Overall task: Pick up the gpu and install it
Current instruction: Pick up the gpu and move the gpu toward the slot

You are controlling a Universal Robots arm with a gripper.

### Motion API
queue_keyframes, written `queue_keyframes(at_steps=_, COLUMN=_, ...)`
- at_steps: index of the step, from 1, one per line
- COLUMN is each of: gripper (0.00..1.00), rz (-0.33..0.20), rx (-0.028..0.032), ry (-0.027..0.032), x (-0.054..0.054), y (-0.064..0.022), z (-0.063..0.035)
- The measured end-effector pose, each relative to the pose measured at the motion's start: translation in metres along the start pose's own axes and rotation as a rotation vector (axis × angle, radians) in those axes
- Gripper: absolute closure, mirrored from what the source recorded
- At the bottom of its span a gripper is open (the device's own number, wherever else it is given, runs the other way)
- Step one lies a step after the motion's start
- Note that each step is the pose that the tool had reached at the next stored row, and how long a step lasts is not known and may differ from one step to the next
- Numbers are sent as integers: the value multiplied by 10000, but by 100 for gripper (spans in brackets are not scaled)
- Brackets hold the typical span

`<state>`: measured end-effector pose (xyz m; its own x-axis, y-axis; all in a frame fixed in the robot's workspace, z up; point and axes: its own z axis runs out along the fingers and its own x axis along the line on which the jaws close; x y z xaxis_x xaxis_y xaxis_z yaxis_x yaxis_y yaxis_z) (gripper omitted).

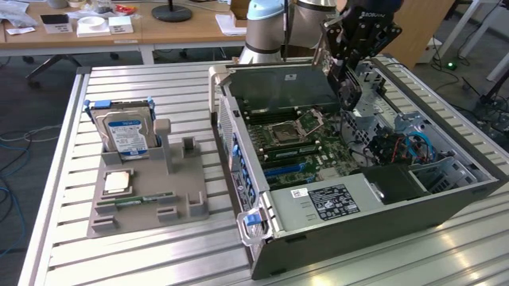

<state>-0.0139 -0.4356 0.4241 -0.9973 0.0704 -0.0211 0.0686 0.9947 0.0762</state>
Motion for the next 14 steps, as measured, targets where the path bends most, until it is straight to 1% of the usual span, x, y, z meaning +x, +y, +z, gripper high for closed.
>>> queue_keyframes(at_steps=12, gripper=74, rz=0, rx=-2, ry=0, x=-298, y=21, z=9)
queue_keyframes(at_steps=14, gripper=74, rz=-1, rx=0, ry=0, x=-327, y=23, z=9)
